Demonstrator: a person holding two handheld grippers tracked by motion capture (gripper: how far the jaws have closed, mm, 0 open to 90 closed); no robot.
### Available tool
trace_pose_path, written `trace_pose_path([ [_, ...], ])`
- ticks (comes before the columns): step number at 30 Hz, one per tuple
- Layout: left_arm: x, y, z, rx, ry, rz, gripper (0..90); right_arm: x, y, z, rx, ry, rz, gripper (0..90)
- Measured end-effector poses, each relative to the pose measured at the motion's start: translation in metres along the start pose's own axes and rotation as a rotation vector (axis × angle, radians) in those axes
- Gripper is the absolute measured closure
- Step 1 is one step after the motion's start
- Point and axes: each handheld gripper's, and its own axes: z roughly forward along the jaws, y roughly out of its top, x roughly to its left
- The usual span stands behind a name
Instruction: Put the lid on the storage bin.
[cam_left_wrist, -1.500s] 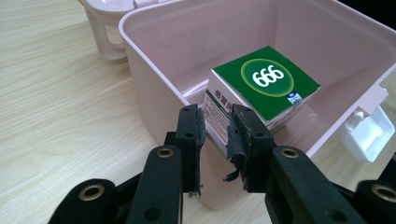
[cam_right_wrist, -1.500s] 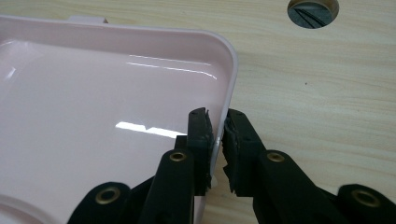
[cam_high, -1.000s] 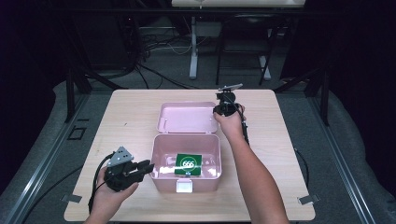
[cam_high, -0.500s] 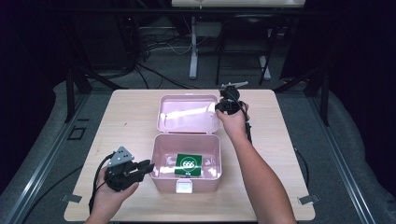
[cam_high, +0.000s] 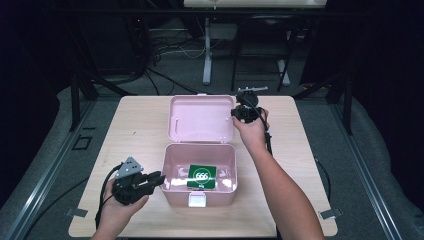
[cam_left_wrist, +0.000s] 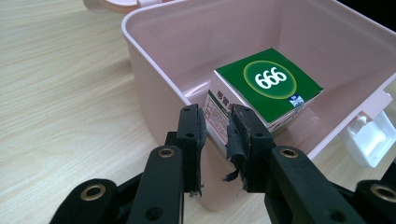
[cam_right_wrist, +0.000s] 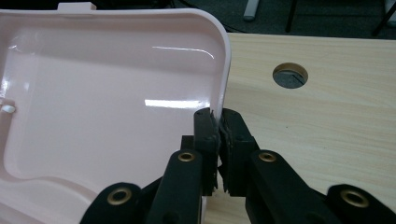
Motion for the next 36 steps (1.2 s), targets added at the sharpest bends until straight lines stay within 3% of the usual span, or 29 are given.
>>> trace_pose_path([
  [13,0.0,0.0,0.0,-0.003,0.004,-0.004,73.9,0.003,-0.004,-0.022,-0.08,0.023,-0.042,86.4],
  [36,-0.001,0.0,0.001,-0.005,0.008,-0.006,73.9,0.008,-0.015,-0.057,-0.162,0.069,-0.081,87.2],
])
